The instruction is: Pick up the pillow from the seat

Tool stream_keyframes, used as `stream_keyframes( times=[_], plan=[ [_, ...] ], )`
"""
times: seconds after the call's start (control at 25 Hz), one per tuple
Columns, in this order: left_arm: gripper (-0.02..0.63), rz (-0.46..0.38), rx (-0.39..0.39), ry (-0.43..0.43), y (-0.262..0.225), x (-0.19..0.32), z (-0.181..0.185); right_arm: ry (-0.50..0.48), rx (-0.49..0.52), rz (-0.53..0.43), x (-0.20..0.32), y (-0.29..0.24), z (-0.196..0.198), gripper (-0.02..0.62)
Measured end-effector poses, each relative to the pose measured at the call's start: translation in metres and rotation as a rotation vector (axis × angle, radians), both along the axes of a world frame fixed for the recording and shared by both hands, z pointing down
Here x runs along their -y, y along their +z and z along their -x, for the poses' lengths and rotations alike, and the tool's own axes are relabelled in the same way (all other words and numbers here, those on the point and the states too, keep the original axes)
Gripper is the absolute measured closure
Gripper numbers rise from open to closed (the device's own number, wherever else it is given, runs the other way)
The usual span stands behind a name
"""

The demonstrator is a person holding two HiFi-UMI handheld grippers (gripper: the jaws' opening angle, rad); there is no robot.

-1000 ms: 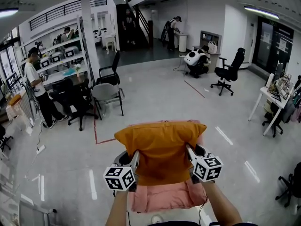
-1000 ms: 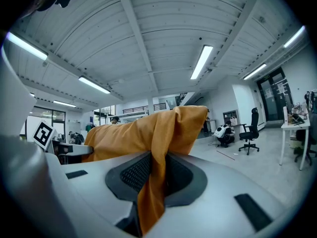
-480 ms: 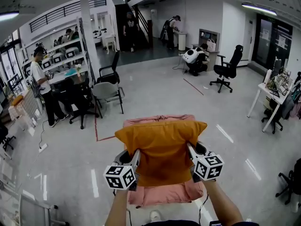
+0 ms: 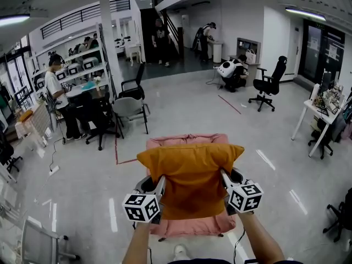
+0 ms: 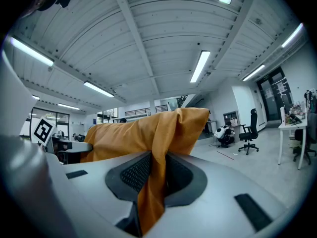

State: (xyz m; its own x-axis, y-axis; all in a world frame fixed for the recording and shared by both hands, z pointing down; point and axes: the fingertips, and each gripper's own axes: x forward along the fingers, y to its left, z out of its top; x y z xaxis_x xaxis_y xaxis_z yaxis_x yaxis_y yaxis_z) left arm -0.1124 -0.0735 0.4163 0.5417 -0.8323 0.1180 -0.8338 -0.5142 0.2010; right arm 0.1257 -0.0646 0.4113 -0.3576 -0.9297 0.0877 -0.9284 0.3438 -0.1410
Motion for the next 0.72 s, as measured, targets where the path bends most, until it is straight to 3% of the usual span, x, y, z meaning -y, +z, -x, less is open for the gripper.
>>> stream_keyframes(
  times=[0.72],
  plan=[
    [0.499,0.009,-0.016,-0.016,0.003,-0.052,-0.005,-0.015,-0.004,0.0,-0.047,0.001,-0.006,0.508]
  ],
)
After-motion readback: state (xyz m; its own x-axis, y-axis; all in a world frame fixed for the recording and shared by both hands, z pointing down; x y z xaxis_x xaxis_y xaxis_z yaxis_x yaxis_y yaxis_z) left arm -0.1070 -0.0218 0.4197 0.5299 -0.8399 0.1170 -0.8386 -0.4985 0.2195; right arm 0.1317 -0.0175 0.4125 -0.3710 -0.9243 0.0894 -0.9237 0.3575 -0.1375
